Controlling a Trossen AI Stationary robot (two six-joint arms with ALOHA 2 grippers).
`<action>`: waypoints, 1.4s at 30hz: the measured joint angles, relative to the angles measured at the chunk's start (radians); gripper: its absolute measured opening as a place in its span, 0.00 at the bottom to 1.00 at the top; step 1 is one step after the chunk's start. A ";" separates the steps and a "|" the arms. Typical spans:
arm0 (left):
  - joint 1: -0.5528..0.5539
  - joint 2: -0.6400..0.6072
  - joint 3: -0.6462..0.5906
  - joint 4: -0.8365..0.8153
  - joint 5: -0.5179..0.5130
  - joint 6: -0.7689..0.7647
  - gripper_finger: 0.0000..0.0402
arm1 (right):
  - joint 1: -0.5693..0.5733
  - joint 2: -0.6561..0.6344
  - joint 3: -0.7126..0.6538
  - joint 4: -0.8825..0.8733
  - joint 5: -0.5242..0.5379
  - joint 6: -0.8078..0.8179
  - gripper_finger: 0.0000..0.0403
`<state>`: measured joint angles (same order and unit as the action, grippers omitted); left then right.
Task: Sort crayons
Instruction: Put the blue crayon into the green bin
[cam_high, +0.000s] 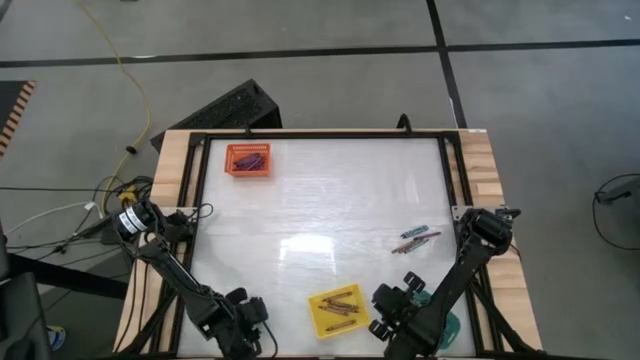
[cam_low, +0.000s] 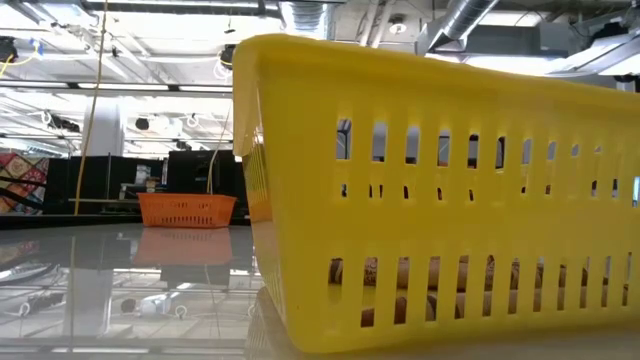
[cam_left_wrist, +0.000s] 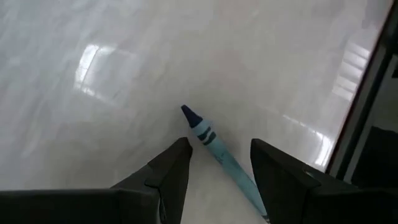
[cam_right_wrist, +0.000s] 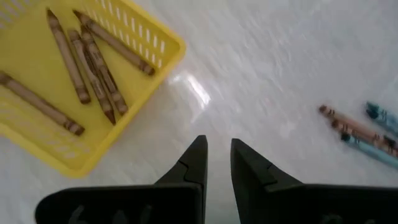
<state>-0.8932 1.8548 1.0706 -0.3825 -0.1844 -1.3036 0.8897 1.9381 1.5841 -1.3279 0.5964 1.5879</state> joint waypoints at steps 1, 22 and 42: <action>0.000 0.009 0.015 -0.023 0.000 -0.007 0.41 | 0.004 0.000 0.000 0.001 0.013 0.000 0.16; -0.013 0.044 0.087 -0.230 -0.051 0.019 0.02 | -0.003 0.000 0.000 0.038 0.115 -0.026 0.16; 0.046 0.013 0.084 -0.281 -0.009 0.305 0.00 | -0.090 0.000 0.000 0.182 0.166 -0.026 0.16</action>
<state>-0.8469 1.8681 1.1550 -0.6636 -0.1939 -0.9984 0.7998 1.9381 1.5841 -1.1457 0.7628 1.5615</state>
